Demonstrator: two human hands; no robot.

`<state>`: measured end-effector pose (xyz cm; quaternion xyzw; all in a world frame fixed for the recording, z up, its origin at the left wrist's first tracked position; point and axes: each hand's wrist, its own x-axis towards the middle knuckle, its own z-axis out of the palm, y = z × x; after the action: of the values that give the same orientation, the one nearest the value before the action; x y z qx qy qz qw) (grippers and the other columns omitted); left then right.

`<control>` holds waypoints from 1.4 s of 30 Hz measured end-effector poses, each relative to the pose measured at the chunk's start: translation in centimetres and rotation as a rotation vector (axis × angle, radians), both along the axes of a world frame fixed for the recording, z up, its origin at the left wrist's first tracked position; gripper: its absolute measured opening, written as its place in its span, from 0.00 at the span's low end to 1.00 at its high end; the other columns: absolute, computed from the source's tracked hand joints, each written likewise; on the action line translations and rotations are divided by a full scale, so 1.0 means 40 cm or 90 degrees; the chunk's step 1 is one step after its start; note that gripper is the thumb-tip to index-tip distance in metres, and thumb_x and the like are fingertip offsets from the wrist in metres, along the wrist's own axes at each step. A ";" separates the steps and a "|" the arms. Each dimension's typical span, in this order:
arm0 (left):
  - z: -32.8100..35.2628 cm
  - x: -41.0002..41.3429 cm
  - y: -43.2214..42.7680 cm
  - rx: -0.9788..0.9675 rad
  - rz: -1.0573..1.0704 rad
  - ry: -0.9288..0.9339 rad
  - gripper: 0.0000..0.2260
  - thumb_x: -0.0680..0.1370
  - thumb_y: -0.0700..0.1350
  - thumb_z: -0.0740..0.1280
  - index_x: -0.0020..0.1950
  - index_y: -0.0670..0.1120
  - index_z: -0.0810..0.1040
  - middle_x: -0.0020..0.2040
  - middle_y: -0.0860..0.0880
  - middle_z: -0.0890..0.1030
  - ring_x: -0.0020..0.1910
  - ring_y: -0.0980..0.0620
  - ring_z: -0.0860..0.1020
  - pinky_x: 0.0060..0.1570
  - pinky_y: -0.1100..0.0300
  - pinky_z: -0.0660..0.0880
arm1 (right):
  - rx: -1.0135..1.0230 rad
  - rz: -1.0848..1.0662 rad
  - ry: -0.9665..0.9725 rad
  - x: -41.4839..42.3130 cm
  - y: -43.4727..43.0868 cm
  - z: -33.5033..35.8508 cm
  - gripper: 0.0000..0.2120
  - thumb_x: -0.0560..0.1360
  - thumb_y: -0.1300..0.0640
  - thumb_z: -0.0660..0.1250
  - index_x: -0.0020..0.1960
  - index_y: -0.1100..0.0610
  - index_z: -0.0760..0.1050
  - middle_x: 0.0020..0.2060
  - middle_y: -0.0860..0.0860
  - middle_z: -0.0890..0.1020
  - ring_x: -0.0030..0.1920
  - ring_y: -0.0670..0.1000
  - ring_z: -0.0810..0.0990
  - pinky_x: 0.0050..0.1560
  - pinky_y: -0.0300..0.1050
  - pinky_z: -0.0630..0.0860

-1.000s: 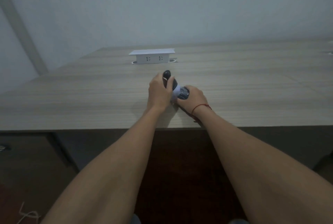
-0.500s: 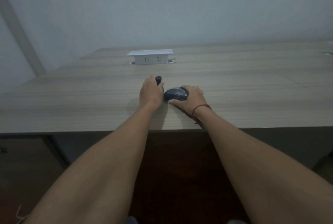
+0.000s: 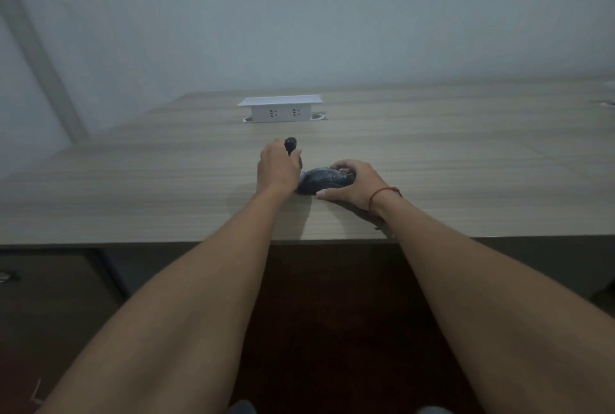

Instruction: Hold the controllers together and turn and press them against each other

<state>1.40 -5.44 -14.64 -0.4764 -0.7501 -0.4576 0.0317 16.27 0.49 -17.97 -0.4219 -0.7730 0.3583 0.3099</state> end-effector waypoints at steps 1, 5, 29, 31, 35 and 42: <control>0.005 0.005 -0.001 0.044 -0.016 -0.019 0.13 0.80 0.47 0.62 0.56 0.38 0.76 0.56 0.39 0.78 0.55 0.42 0.76 0.51 0.54 0.71 | -0.006 0.003 0.002 0.000 0.000 0.001 0.33 0.59 0.49 0.80 0.61 0.51 0.74 0.57 0.51 0.76 0.55 0.51 0.75 0.55 0.45 0.73; 0.003 0.039 0.003 0.107 -0.065 -0.057 0.11 0.80 0.46 0.63 0.53 0.39 0.76 0.52 0.41 0.79 0.50 0.47 0.75 0.47 0.59 0.69 | -0.005 0.021 -0.002 0.002 -0.005 0.005 0.34 0.60 0.50 0.80 0.63 0.52 0.73 0.58 0.51 0.77 0.56 0.51 0.75 0.57 0.47 0.73; -0.047 -0.017 -0.026 0.130 -0.066 -0.054 0.08 0.80 0.45 0.63 0.52 0.41 0.76 0.49 0.44 0.78 0.45 0.52 0.73 0.44 0.64 0.69 | 0.029 -0.047 -0.041 0.000 -0.009 -0.002 0.34 0.65 0.51 0.77 0.68 0.56 0.68 0.65 0.56 0.73 0.66 0.57 0.69 0.65 0.55 0.69; -0.051 0.000 -0.024 0.153 -0.085 -0.029 0.07 0.80 0.45 0.63 0.50 0.42 0.76 0.46 0.47 0.76 0.44 0.53 0.73 0.41 0.69 0.67 | 0.052 -0.067 -0.067 -0.008 -0.011 -0.006 0.33 0.66 0.48 0.75 0.66 0.56 0.69 0.62 0.56 0.75 0.64 0.58 0.70 0.63 0.56 0.71; -0.055 -0.010 -0.007 0.088 -0.085 -0.007 0.09 0.80 0.45 0.63 0.51 0.40 0.77 0.48 0.45 0.77 0.46 0.51 0.74 0.45 0.61 0.69 | 0.034 -0.094 -0.142 -0.029 -0.023 0.005 0.38 0.58 0.33 0.71 0.61 0.52 0.70 0.56 0.53 0.76 0.57 0.56 0.73 0.58 0.56 0.75; -0.021 -0.017 -0.009 0.169 -0.072 -0.091 0.11 0.79 0.47 0.64 0.48 0.39 0.78 0.43 0.46 0.77 0.42 0.50 0.74 0.43 0.61 0.70 | 0.107 -0.207 -0.210 -0.078 -0.039 -0.009 0.52 0.50 0.21 0.61 0.64 0.53 0.67 0.58 0.54 0.71 0.59 0.56 0.69 0.57 0.54 0.72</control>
<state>0.71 -5.79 -15.47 -0.4759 -0.6552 -0.5865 0.0147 13.15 -1.07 -18.31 -0.5664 -0.7621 0.1643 0.2673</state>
